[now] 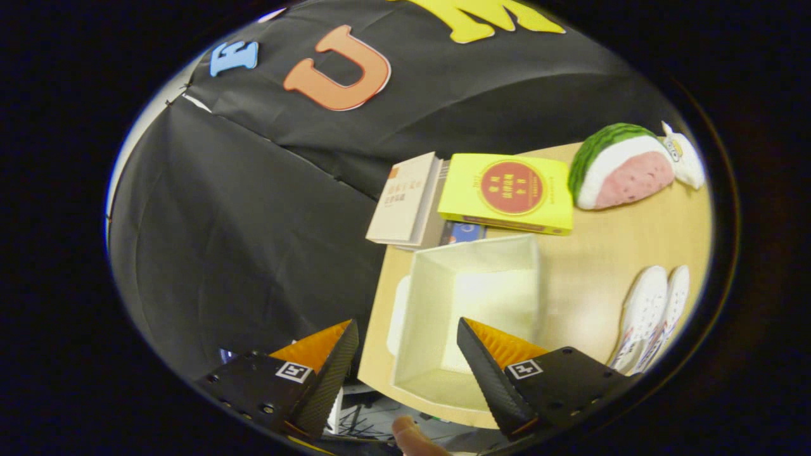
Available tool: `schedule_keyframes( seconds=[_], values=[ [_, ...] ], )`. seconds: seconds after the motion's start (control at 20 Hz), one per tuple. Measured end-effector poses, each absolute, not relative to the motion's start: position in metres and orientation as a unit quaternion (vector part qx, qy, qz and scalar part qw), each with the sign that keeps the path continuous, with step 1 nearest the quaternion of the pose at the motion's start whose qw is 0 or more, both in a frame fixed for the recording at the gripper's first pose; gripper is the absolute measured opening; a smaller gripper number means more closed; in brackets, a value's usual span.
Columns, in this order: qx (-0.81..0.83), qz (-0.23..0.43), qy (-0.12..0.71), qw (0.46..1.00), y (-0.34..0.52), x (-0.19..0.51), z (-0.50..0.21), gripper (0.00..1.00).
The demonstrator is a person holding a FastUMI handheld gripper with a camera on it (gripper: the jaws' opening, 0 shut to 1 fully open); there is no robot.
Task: Open the storage box then place both shoes into the box .Put the left shoe in first, then the right shoe, with the right side of both shoes facing outward in a uniform manner.
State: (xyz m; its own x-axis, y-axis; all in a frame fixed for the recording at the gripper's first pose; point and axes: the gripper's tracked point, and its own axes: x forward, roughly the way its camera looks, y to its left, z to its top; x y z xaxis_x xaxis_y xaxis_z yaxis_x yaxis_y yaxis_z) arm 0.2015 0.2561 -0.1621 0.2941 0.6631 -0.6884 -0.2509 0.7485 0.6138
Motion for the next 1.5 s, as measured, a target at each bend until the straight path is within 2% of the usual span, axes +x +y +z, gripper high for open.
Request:
schedule_keyframes(
  seconds=[0.2,0.5,0.95,1.05,1.2,1.25,1.4,1.5],
  values=[
    [0.150,0.244,0.518,0.806,0.169,0.204,-0.200,0.95],
    [0.093,0.189,0.553,0.806,0.073,0.190,-0.268,0.94],
    [0.060,0.153,0.605,0.779,-0.006,0.174,-0.348,0.91],
    [0.052,0.146,0.617,0.771,-0.013,0.172,-0.364,0.87],
    [0.031,0.133,0.631,0.764,-0.020,0.171,-0.390,0.73],
    [0.027,0.126,0.638,0.759,-0.023,0.170,-0.399,0.64],
    [0.025,0.114,0.641,0.758,-0.026,0.176,-0.411,0.20],
    [0.025,0.124,0.636,0.761,-0.025,0.178,-0.412,0.17]
  ],
)
